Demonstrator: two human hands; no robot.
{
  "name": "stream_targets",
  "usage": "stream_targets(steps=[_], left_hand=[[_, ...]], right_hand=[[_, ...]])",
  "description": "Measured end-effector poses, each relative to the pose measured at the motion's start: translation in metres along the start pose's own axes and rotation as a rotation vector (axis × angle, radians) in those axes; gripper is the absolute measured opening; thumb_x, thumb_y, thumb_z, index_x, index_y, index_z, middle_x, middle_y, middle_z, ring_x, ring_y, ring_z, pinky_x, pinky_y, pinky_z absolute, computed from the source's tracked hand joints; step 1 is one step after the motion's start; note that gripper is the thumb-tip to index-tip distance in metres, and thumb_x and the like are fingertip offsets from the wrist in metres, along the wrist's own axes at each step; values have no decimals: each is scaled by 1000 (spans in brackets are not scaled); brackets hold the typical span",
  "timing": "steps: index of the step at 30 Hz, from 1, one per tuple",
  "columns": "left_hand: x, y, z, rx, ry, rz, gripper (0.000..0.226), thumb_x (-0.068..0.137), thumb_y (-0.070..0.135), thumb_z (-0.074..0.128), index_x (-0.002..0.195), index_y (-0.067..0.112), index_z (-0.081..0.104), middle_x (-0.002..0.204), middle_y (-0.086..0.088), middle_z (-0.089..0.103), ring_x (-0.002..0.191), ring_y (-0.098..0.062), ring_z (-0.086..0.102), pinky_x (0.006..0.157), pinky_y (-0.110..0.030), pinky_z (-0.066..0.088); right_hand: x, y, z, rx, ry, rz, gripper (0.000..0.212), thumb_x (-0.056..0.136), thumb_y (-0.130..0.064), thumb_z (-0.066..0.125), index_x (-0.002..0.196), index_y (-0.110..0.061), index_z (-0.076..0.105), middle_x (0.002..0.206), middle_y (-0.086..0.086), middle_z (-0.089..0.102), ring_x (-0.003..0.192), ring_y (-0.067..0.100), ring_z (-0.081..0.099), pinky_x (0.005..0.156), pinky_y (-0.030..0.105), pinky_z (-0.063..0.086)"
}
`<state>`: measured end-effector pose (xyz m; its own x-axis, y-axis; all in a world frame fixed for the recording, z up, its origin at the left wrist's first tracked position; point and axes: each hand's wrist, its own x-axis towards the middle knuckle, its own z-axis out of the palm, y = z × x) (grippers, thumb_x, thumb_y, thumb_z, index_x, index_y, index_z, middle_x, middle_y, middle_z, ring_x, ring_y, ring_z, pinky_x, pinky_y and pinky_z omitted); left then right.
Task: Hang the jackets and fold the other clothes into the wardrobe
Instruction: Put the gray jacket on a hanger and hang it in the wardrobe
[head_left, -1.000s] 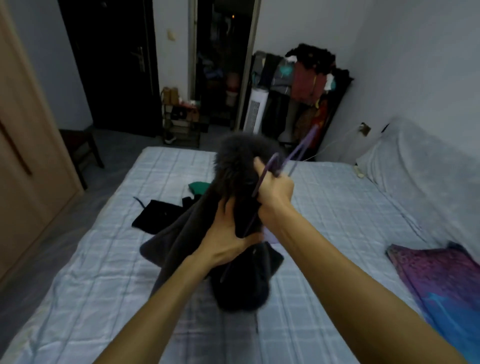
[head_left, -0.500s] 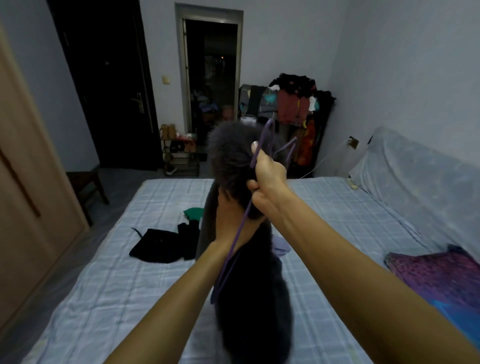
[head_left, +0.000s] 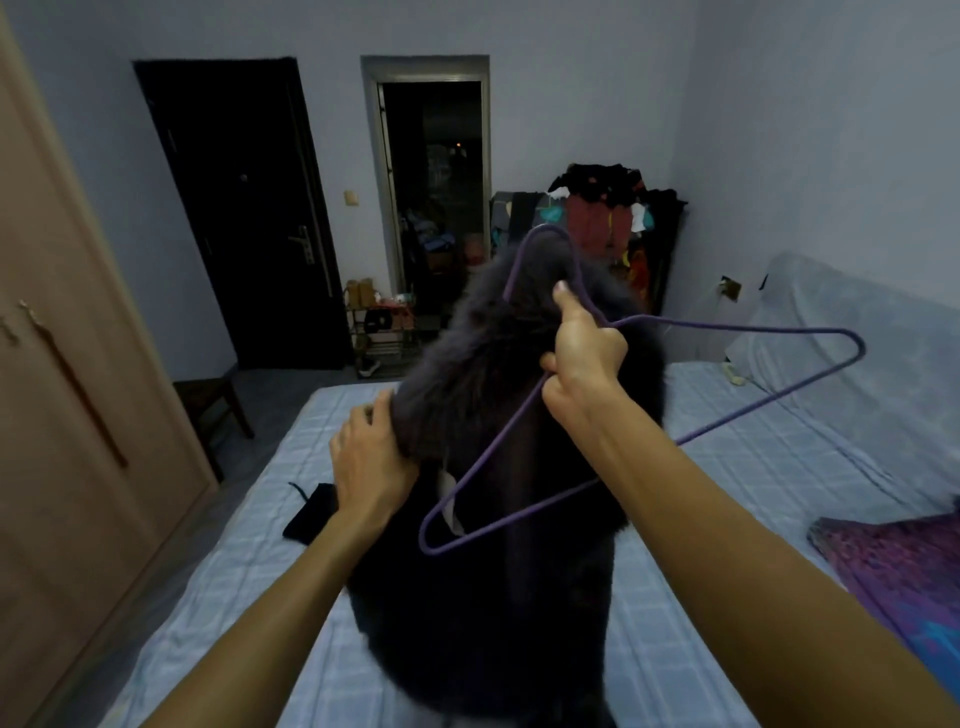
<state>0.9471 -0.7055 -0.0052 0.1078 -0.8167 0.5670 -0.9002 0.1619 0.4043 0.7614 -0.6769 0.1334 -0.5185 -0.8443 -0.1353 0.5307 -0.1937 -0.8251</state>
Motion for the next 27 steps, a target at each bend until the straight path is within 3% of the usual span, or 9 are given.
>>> stream_targets(steps=[4, 6, 9, 11, 13, 17, 20, 24, 27], left_hand=[[-25, -34, 19, 2, 19, -240, 71, 69, 24, 73, 132, 12, 41, 117, -21, 51, 107, -42, 50, 96, -52, 34], [-25, -33, 26, -119, 135, -408, 74, 69, 24, 72, 133, 12, 38, 126, -20, 44, 114, -41, 44, 103, -51, 28], [-22, -20, 38, -332, 376, -786, 74, 67, 42, 55, 133, 17, 35, 131, -20, 39, 112, -42, 45, 97, -52, 34], [-28, -22, 43, -416, 265, -1054, 68, 78, 36, 52, 138, 13, 32, 136, -24, 36, 121, -42, 42, 99, -53, 34], [-39, -31, 51, -435, 32, -1146, 55, 92, 18, 49, 141, 3, 30, 143, -26, 33, 129, -43, 36, 105, -51, 28], [-32, -33, 51, -247, -82, -701, 35, 95, 9, 48, 125, -8, 52, 129, -27, 53, 120, -41, 48, 100, -41, 34], [-5, -32, 40, -112, -123, -423, 29, 97, 8, 43, 117, -6, 58, 123, -26, 57, 117, -40, 50, 98, -40, 36], [32, -15, 19, -153, -201, -407, 29, 95, 8, 41, 116, -4, 58, 118, -22, 60, 112, -38, 54, 92, -37, 41], [51, -3, 4, -221, -262, -362, 36, 87, 26, 46, 102, -2, 64, 107, -24, 64, 102, -40, 58, 83, -38, 46]], right_hand=[[12, -4, -12, -38, 16, 14, 20, 82, -27, 73, 85, -12, 61, 68, -1, 56, 57, 16, 47, 36, 19, 28], [14, -4, -17, -51, 4, 25, 18, 82, -27, 72, 85, -14, 61, 70, -2, 58, 61, 16, 48, 36, 19, 28], [18, -3, -24, -48, 20, 18, 15, 83, -25, 72, 83, -15, 61, 72, -3, 62, 53, 12, 53, 35, 16, 28], [23, -2, -30, -52, 52, 9, 16, 82, -25, 72, 85, -14, 61, 71, -1, 62, 46, 10, 53, 33, 15, 27], [30, -1, -40, -64, 88, 0, 19, 80, -25, 73, 89, -13, 62, 72, 0, 61, 44, 9, 52, 33, 14, 26], [56, 6, -65, -97, 180, -2, 27, 80, -27, 73, 99, -12, 63, 76, 0, 62, 42, 8, 51, 32, 14, 26], [75, 22, -85, -246, 125, 87, 16, 87, -31, 63, 94, -17, 61, 67, -2, 60, 34, 7, 49, 31, 12, 22], [71, 63, -118, -797, -130, 238, 39, 100, -42, 37, 77, -14, 52, 52, 0, 48, 25, 6, 37, 28, 11, 21], [59, 86, -133, -1273, -253, 4, 44, 98, -46, 39, 79, -11, 57, 57, 4, 55, 43, 15, 52, 42, 20, 34]])
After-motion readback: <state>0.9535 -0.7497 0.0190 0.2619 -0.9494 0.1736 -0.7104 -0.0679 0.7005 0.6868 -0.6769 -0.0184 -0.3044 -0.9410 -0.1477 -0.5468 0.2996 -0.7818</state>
